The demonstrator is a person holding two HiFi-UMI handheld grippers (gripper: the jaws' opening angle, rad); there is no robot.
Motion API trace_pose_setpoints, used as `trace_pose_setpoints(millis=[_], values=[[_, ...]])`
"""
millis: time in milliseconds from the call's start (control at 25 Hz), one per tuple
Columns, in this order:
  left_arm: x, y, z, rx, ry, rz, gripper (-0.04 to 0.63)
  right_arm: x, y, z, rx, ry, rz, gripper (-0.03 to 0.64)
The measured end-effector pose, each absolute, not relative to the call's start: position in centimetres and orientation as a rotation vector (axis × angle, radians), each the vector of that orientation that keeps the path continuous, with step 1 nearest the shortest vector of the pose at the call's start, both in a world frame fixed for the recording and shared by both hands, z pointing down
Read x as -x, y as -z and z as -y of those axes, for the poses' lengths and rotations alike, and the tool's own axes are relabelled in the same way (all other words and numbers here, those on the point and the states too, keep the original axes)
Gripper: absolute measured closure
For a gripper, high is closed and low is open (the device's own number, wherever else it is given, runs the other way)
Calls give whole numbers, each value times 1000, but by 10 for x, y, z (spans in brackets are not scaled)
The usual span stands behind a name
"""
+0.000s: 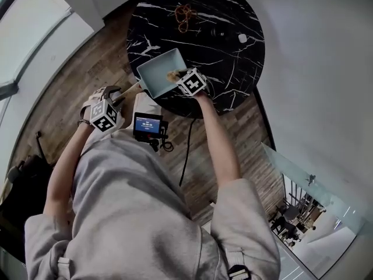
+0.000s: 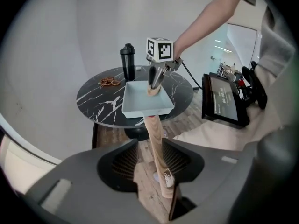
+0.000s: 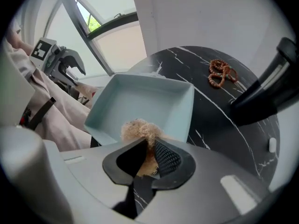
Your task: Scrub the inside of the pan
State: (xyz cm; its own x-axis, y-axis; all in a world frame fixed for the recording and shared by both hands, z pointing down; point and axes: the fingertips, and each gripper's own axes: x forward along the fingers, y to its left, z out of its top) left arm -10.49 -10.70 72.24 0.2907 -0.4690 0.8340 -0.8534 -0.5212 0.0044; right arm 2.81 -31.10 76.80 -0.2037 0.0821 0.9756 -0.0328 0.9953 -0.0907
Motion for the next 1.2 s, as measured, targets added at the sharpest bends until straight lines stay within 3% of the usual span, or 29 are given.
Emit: trace_pose_setpoints(millis=[600,760,1200], values=[[97,-729,91,-2046,-1122,1132,387,-29,-781,300,103,-98,1726,549],[93,-741,89,-2019,-1142,1160,465,-32,-780,300,90,-97,1725,549],[99,-743,91,-1912,-1164,1161,469,-38,-781,287,110,-119,1702,551]])
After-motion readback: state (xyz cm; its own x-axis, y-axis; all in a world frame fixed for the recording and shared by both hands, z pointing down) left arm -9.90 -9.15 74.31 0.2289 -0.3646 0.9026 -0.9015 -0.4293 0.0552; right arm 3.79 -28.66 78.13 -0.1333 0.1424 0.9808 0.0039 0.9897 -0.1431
